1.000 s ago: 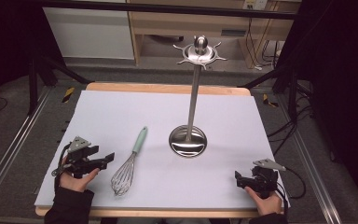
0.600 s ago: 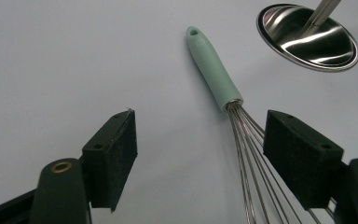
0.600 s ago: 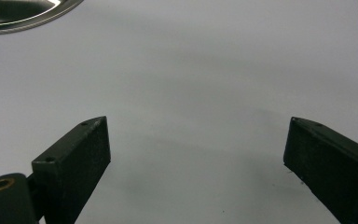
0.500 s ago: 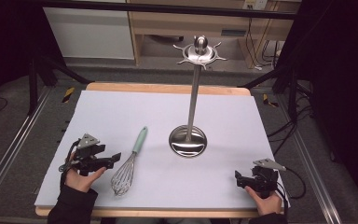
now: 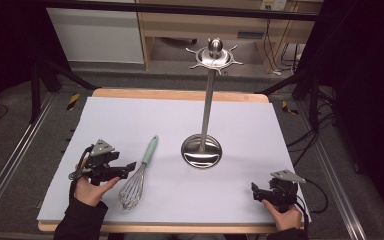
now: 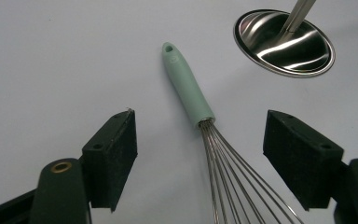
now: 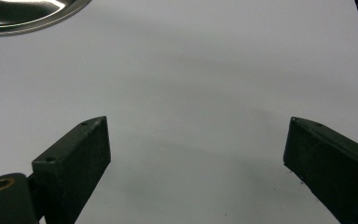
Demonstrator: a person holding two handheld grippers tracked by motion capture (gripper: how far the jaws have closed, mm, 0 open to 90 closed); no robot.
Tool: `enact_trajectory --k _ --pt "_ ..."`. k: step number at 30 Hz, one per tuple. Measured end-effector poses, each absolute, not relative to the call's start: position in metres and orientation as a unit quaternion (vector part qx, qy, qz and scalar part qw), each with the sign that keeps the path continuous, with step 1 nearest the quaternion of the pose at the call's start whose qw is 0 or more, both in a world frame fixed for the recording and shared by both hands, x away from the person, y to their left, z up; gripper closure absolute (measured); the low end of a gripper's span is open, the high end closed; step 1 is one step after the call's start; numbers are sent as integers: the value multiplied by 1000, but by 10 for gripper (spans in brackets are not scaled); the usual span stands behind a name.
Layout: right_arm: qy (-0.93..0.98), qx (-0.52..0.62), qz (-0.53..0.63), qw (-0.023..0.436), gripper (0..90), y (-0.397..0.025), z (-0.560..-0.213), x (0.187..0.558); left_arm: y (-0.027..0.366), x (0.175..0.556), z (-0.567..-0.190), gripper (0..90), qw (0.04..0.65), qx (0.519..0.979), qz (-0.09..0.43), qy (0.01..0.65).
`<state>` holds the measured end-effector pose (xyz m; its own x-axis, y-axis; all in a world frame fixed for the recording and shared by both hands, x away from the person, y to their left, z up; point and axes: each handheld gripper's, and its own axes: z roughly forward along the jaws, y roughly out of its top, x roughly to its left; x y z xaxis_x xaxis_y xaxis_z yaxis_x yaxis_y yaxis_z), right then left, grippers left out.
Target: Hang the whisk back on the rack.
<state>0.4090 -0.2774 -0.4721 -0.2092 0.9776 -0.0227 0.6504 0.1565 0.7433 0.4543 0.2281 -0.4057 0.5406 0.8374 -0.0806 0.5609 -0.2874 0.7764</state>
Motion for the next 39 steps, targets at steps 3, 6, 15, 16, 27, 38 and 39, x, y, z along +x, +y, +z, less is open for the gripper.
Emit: enact_trajectory --k 3,6,15,16,27,38,39 --pt "713 571 311 264 77 -278 -472 409 224 456 -404 254 396 784 173 445" --pt "711 573 311 264 78 -278 -472 409 217 459 -401 254 389 791 172 439" --pt "715 568 310 266 78 -278 -472 408 202 469 -393 252 375 803 170 431" --pt "715 568 310 266 78 -278 -472 408 201 470 -393 252 372 804 171 431" --pt "714 571 310 261 78 -278 -472 408 190 481 -396 255 349 812 168 437" --pt "717 567 311 261 78 -279 -473 410 182 492 -405 270 310 829 157 439" --pt "717 567 312 260 78 -278 -472 410 182 492 -405 271 310 829 157 439"
